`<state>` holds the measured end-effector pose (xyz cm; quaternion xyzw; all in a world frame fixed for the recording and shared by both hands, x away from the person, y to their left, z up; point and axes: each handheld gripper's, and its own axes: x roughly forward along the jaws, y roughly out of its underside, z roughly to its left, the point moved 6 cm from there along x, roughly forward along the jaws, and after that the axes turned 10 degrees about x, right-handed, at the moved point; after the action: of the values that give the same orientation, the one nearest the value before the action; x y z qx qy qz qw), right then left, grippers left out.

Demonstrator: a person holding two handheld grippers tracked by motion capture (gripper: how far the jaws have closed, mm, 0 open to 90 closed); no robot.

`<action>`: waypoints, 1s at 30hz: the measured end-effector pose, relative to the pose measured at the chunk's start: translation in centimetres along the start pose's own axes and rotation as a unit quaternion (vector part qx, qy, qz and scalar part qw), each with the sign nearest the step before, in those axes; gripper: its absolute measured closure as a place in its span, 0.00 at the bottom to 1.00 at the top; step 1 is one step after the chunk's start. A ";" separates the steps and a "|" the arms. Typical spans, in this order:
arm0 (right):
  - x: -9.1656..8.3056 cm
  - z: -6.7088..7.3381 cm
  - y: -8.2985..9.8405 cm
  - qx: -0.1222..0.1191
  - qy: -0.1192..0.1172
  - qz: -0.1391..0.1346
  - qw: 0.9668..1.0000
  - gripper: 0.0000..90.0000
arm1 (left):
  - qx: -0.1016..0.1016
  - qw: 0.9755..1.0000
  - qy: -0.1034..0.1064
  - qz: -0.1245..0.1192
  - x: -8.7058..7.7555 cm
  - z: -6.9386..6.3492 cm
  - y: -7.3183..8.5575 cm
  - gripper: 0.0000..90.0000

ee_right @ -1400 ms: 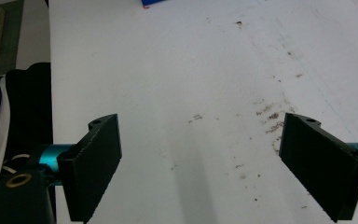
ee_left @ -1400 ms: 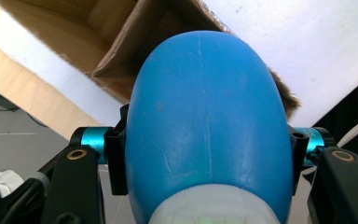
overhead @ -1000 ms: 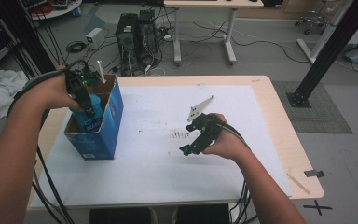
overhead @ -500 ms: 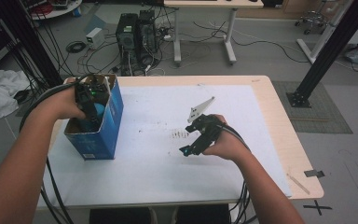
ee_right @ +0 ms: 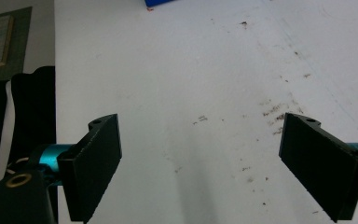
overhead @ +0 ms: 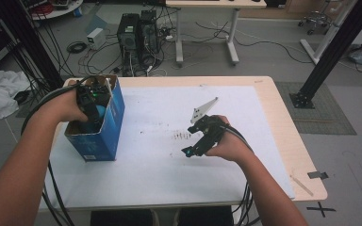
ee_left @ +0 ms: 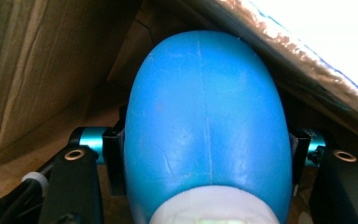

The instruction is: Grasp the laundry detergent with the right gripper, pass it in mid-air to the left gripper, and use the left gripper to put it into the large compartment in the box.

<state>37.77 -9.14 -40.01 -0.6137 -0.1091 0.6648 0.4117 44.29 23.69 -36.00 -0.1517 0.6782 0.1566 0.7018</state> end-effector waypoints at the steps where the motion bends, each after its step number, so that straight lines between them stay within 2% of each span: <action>1: 0.0 0.0 0.0 0.000 -0.001 -0.001 1.000 0.14 | -0.001 1.000 0.000 0.000 0.0 0.0 0.0 0.41; 6: 0.0 0.0 0.1 0.002 0.000 0.000 1.000 0.14 | 0.002 1.000 0.002 0.004 0.0 0.0 -0.1 0.37; 18: 0.2 0.0 0.0 0.001 -0.002 0.001 1.000 0.14 | -0.008 1.000 -0.005 -0.006 -1.0 0.2 0.5 0.33; 19: 0.2 0.0 0.0 0.001 -0.002 0.000 1.000 0.14 | -0.013 1.000 -0.007 -0.007 -1.3 0.3 0.7 0.32; 28: -0.1 0.0 0.0 0.002 0.000 -0.002 1.000 0.14 | -0.012 1.000 -0.011 -0.011 -2.1 0.3 0.8 0.32; 30: -0.1 0.1 0.0 0.003 0.000 0.001 1.000 0.14 | -0.015 1.000 -0.015 -0.012 -3.0 0.2 0.8 0.30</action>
<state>37.66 -9.21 -39.92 -0.6129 -0.1067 0.6651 0.4129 44.06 24.43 -32.99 -0.1677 0.6636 0.1605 0.7112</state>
